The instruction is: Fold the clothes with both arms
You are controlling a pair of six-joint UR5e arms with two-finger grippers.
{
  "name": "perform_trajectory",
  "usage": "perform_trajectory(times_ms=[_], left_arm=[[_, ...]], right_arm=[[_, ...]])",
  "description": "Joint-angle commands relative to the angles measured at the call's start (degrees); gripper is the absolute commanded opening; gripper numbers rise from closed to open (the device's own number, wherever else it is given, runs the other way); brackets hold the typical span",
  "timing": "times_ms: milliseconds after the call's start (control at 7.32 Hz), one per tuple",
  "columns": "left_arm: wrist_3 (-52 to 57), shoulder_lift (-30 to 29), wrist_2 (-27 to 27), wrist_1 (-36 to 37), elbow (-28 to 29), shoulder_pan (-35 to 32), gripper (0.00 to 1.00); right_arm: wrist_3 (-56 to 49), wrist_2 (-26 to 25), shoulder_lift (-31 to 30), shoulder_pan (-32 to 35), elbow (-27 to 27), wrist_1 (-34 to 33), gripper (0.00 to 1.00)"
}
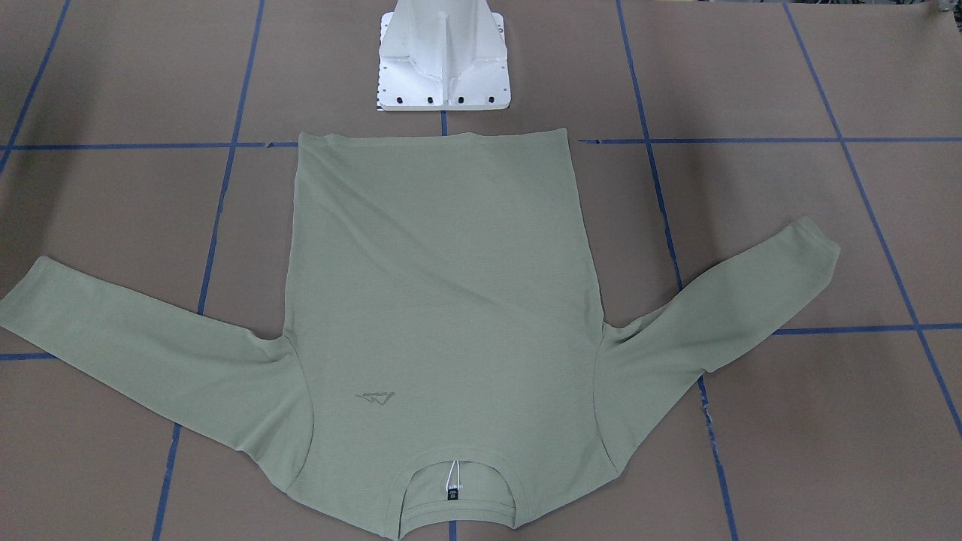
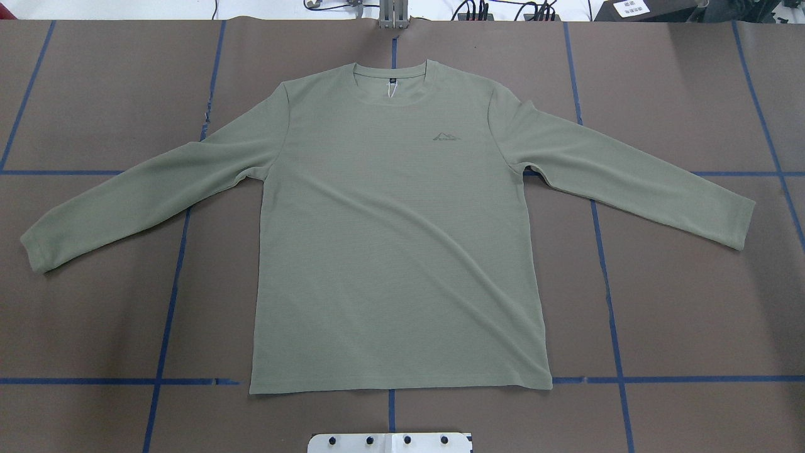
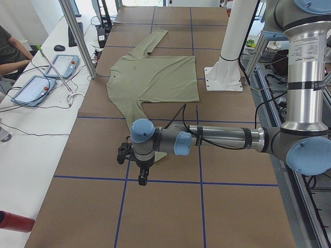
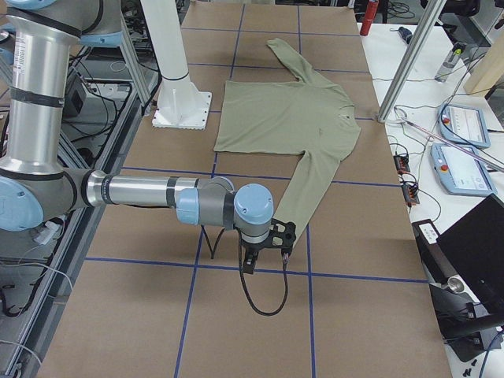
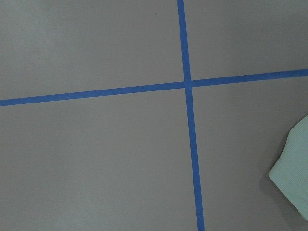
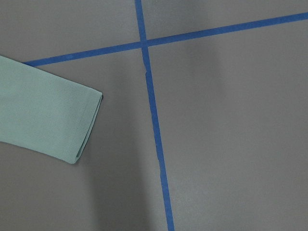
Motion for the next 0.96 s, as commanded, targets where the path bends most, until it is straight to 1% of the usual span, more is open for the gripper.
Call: perform_trajectory(times_ms=[0, 273, 547, 683, 820], left_arm=[[0.00, -0.02, 0.00, 0.00, 0.00, -0.01, 0.99], [0.00, -0.36, 0.00, -0.61, 0.00, -0.01, 0.99], [0.00, -4.74, 0.00, -0.79, 0.08, 0.08, 0.99], [0.00, -6.24, -0.17, -0.79, -0.44, 0.08, 0.99], [0.00, -7.48, -3.48, -0.88, 0.25, 0.08, 0.99]], right_arm=[[-0.42, 0.00, 0.18, 0.00, 0.40, -0.09, 1.00], [-0.25, 0.00, 0.18, 0.09, 1.01, -0.18, 1.00], [0.54, 0.35, 1.32, 0.00, 2.24, 0.09, 1.00], [0.54, 0.35, 2.02, -0.52, 1.81, 0.26, 1.00], [0.46, 1.31, 2.03, -0.70, 1.98, 0.52, 1.00]])
